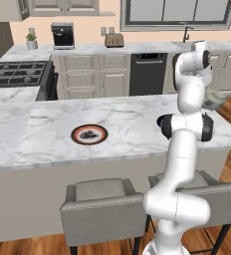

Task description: Pick the chicken drumstick and broccoli from their plates and place them in the bowl. Then put the bowl in the fridge.

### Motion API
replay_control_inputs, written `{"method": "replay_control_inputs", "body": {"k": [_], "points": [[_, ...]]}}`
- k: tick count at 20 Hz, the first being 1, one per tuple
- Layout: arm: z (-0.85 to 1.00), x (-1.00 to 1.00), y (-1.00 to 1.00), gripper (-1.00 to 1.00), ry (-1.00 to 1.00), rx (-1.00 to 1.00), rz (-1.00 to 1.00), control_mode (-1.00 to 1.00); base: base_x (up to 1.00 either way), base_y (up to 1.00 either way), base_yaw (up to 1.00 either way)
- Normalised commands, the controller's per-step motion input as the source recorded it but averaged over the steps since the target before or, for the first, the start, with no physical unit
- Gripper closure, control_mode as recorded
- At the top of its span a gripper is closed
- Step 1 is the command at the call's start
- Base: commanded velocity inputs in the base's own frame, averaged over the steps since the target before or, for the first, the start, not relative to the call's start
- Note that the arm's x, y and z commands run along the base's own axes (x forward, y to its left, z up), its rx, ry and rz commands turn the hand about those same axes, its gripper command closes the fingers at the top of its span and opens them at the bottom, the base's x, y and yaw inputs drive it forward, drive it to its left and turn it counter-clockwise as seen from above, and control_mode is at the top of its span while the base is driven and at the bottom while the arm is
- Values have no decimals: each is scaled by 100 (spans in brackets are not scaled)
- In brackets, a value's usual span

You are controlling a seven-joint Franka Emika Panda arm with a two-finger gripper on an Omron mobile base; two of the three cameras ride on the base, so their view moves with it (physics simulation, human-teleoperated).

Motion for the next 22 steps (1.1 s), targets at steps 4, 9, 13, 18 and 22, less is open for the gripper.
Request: {"method": "replay_control_inputs", "body": {"k": [4, 9, 13, 18, 22], "points": [[0, -47, 55, 100, -15, -5, 16, -100, 0, 0, 0], [-6, -59, 61, 100, -41, -10, 10, -100, 0, 0, 0], [-3, -61, 63, 100, -41, -22, 7, -100, 0, 0, 0], [1, -48, 51, 100, -12, -22, 9, -100, 0, 0, 0], [16, -29, 41, 100, 0, -4, 15, -100, 0, 0, 0]]}}
